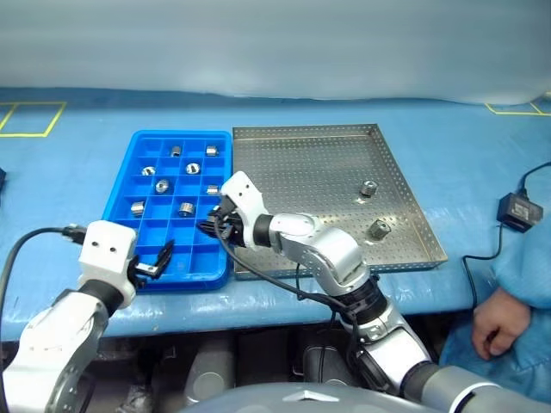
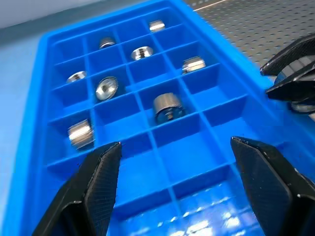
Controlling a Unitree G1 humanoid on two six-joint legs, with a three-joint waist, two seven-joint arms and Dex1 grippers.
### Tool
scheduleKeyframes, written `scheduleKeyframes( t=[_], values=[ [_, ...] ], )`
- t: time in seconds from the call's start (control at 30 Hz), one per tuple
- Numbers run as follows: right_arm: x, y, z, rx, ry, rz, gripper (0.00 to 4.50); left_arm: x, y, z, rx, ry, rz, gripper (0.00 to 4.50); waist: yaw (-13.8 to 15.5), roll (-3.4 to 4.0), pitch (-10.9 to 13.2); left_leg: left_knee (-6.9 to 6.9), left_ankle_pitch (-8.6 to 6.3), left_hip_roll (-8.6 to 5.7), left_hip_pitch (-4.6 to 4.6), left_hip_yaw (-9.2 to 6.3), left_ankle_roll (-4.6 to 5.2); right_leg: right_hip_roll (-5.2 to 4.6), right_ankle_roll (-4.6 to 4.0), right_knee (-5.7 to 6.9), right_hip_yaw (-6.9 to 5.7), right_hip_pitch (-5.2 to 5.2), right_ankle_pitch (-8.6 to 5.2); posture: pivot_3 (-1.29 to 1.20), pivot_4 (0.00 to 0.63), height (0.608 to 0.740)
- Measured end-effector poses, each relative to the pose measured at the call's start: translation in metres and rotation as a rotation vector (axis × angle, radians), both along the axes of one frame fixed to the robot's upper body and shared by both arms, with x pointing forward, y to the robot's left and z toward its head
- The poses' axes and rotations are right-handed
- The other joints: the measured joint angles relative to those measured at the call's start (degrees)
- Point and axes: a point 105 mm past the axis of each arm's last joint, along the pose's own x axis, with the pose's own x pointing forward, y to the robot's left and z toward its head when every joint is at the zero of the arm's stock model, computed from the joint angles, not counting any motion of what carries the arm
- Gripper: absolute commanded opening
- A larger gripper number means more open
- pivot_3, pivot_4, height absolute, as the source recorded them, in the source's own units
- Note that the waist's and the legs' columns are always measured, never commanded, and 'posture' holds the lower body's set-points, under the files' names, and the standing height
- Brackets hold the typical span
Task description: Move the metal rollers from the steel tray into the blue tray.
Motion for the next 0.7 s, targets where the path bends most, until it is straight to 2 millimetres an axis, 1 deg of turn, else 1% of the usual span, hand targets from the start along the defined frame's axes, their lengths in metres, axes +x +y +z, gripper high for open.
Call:
scheduleKeyframes(
  t=[0.07,0.1,0.17,0.23,0.33,0.47,0.53,0.6,0.67,0.7],
  values=[
    [-0.008,0.012,-0.003,-0.003,0.009,0.054,1.34,-0.01,0.007,-0.006,0.001,0.028,0.038,3.86,1.4,0.03,0.0,0.0,-0.01,0.04,-0.01,-0.13,-0.02,-0.07,-0.03,-0.06,-0.12,-0.06,-0.02,0.43,0.15,0.74],
    [-0.01,0.014,-0.005,-0.008,0.013,0.068,1.34,-0.012,0.009,-0.007,0.001,0.032,0.045,3.86,2.0,0.05,0.0,0.0,-0.02,0.09,0.01,-0.22,-0.05,-0.12,-0.04,-0.13,-0.2,-0.17,-0.04,0.44,0.15,0.74],
    [-0.016,0.02,-0.01,-0.02,0.02,0.108,1.34,-0.017,0.011,-0.008,-0.009,0.027,0.062,3.86,3.2,0.15,0.1,0.0,-0.23,0.26,-0.02,-0.29,-0.39,-0.19,-0.04,-0.33,-0.37,-0.08,-0.04,0.44,0.15,0.74],
    [-0.02,0.024,-0.015,-0.03,0.031,0.132,1.34,-0.019,0.011,-0.008,-0.013,0.025,0.071,3.86,4.1,0.11,0.1,0.0,-0.25,0.33,-0.1,-0.32,-0.42,-0.21,-0.04,-0.57,-0.55,-0.01,-0.03,0.45,0.15,0.74],
    [-0.019,0.026,-0.022,-0.049,0.032,0.136,1.34,-0.018,0.008,-0.007,-0.024,0.01,0.068,3.86,5.1,0.07,0.0,-0.05,-0.27,0.34,-0.14,-0.3,-0.45,-0.31,-0.01,-0.71,-0.7,0.01,-0.02,0.44,0.15,0.74],
    [-0.014,0.023,-0.033,-0.088,0.027,0.114,1.34,-0.013,0.001,-0.006,-0.036,0.0,0.043,3.86,5.7,0.04,0.0,-0.16,-0.34,0.32,-0.15,-0.31,-0.57,-0.25,-0.01,-0.72,-0.82,-0.02,-0.02,0.41,0.15,0.74],
    [-0.011,0.02,-0.035,-0.103,0.015,0.102,2.08,-0.01,-0.001,-0.003,-0.035,-0.01,0.028,3.86,5.9,0.02,0.0,-0.18,-0.39,0.16,-0.14,-0.31,-0.66,-0.13,-0.13,-0.72,-0.96,-0.01,-0.08,0.39,0.15,0.74],
    [-0.008,0.017,-0.036,-0.116,0.001,0.089,2.63,-0.006,-0.003,-0.001,-0.036,-0.021,0.02,3.86,5.8,0.0,0.0,-0.23,-0.31,0.22,-0.14,-0.32,-0.55,-0.08,-0.23,-0.71,-1.08,0.01,-0.15,0.37,0.15,0.74],
    [-0.006,0.014,-0.036,-0.119,-0.01,0.075,3.27,-0.002,-0.005,0.002,-0.039,-0.032,0.006,3.86,5.7,-0.05,0.0,-0.26,-0.28,0.28,-0.14,-0.35,-0.52,-0.04,-0.32,-0.71,-1.15,0.03,-0.2,0.34,0.15,0.74],
    [-0.005,0.011,-0.033,-0.099,-0.013,0.057,3.27,0.0,-0.008,0.003,-0.041,-0.033,-0.011,3.86,5.7,-0.1,-0.1,-0.27,-0.29,0.29,-0.15,-0.39,-0.55,-0.03,-0.36,-0.71,-1.19,0.07,-0.23,0.32,0.15,0.74]
  ],
)
